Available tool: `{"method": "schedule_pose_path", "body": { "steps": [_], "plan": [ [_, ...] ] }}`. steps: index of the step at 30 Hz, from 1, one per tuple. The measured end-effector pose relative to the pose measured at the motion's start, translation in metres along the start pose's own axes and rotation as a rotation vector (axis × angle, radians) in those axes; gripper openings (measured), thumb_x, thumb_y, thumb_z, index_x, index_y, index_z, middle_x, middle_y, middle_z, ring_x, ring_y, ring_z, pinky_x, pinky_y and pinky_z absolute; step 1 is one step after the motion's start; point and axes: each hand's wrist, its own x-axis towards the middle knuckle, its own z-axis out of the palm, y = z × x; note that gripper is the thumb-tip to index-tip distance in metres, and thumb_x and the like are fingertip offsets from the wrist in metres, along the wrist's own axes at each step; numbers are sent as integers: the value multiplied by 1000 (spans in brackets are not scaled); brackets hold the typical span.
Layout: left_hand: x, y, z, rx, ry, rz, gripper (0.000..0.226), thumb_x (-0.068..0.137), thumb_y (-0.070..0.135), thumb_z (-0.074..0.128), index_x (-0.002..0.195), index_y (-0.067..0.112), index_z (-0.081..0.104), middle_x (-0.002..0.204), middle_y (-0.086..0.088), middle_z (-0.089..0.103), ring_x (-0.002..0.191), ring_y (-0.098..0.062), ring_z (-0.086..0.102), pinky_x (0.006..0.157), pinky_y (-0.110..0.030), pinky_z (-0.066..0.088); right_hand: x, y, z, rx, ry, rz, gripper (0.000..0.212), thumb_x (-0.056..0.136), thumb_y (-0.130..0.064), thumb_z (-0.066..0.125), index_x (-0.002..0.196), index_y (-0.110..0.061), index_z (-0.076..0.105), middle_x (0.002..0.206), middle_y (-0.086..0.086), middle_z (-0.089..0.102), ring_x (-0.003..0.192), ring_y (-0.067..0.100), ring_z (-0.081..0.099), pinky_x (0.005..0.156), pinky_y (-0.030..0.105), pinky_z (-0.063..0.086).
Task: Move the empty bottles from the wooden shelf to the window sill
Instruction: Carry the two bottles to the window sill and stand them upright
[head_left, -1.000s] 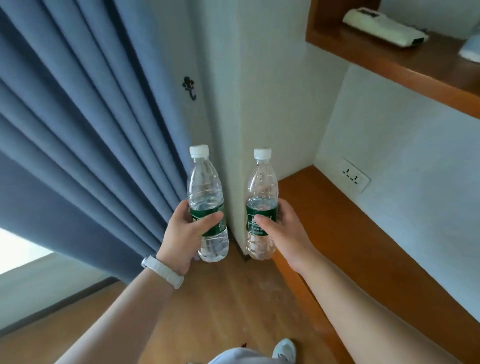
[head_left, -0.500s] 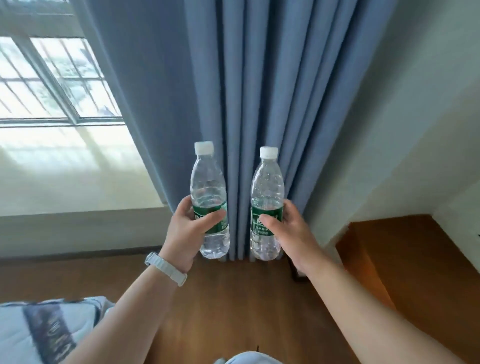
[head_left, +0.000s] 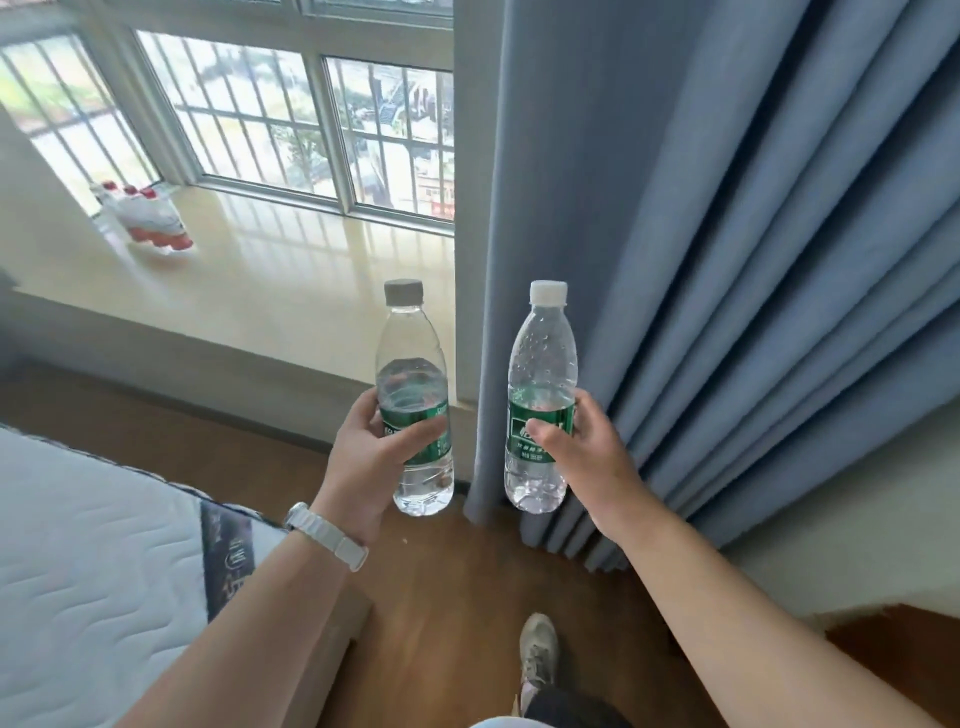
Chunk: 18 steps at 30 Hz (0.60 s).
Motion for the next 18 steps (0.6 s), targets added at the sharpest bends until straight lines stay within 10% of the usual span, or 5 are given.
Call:
{"method": "schedule_pose_path", "body": {
  "steps": [18],
  "plan": [
    [154,47,-3,-13,362,75,65,63,13,92,122,17,63,102,-6,77,92,-27,75,76,-39,60,231,-20,55,-63,-419,-27,37,69,-46,73,104,-47,60,108,-6,72,107,18,67,97,51,51]
  ]
}}
